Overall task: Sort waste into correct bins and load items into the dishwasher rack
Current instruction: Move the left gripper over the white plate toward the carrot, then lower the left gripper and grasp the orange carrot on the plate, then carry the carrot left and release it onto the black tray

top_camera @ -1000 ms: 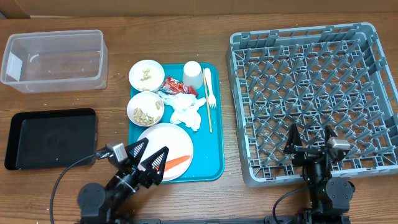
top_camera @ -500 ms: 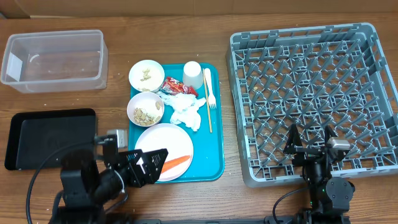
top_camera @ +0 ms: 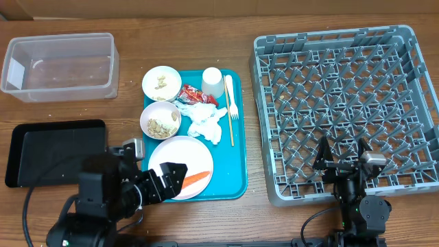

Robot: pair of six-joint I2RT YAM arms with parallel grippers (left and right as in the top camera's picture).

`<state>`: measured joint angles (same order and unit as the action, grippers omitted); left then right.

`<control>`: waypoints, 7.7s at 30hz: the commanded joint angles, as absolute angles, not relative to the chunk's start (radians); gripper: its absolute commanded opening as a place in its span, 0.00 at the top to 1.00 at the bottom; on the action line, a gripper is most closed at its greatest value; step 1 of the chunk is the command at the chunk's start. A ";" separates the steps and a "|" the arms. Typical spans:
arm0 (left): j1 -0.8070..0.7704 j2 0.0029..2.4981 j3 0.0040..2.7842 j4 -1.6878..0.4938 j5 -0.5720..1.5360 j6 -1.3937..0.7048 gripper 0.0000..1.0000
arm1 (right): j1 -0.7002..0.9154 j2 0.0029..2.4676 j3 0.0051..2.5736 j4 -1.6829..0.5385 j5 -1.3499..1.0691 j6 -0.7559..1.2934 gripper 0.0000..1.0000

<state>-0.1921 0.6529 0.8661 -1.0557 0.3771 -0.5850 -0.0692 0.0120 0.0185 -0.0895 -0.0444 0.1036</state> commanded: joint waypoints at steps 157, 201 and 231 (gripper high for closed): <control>-0.236 1.754 0.905 -0.890 0.140 -0.258 0.55 | -0.062 0.004 0.008 -0.082 -0.038 0.097 0.00; 0.459 1.752 1.397 -1.169 0.232 -0.452 0.96 | -0.062 0.004 0.008 -0.082 -0.038 0.097 0.00; 0.687 1.756 1.279 -0.941 -0.026 -0.912 0.07 | -0.062 0.004 0.008 -0.082 -0.038 0.097 0.00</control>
